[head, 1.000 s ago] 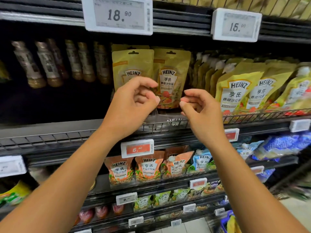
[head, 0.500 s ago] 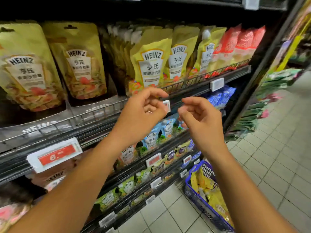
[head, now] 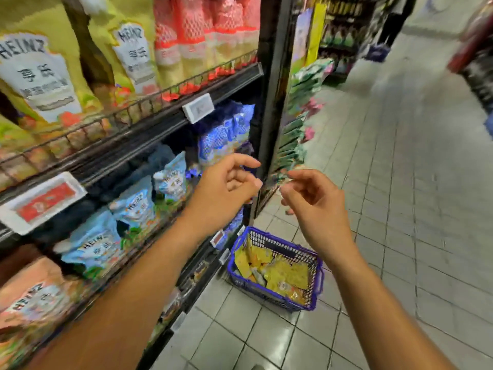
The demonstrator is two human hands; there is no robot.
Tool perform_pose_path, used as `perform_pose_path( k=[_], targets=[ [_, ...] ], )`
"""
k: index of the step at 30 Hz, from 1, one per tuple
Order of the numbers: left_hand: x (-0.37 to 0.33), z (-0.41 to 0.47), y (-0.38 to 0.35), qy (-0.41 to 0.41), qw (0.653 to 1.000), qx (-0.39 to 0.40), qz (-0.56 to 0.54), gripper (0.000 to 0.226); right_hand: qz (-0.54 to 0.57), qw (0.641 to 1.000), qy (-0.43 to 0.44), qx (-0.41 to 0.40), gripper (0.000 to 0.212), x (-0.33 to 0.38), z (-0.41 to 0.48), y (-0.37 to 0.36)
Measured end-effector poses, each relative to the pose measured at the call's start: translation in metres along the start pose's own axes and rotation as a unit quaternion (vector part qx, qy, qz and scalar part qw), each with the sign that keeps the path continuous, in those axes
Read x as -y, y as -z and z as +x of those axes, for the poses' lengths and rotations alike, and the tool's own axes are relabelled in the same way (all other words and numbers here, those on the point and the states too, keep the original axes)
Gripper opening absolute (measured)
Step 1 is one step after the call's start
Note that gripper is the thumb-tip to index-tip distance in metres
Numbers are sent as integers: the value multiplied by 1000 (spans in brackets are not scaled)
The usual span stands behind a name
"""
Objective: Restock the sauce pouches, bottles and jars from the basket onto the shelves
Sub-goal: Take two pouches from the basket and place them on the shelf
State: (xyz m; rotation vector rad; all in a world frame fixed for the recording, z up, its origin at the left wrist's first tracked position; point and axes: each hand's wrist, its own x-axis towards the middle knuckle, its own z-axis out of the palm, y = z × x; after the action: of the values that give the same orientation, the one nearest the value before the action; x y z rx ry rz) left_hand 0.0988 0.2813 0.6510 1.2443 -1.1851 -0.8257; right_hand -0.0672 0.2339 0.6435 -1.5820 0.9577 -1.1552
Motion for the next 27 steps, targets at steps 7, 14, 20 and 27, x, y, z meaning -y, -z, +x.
perform_pose_path(
  k=[7, 14, 20, 27],
  targets=[
    [30, 42, -74, 41, 996, 73, -18, 28, -38, 995, -61, -62, 18, -41, 12, 65],
    [68, 77, -100, 92, 989, 106, -41, 26, -52, 989, -101, -93, 24, -77, 31, 86],
    [111, 128, -97, 125, 984, 124, -37, 26, -70, 983, -135, -105, 21, -115, 70, 77],
    [160, 206, -90, 165, 975, 145, -33, 27, -60, 973, -184, -128, 21, -155, 135, 57]
  ],
)
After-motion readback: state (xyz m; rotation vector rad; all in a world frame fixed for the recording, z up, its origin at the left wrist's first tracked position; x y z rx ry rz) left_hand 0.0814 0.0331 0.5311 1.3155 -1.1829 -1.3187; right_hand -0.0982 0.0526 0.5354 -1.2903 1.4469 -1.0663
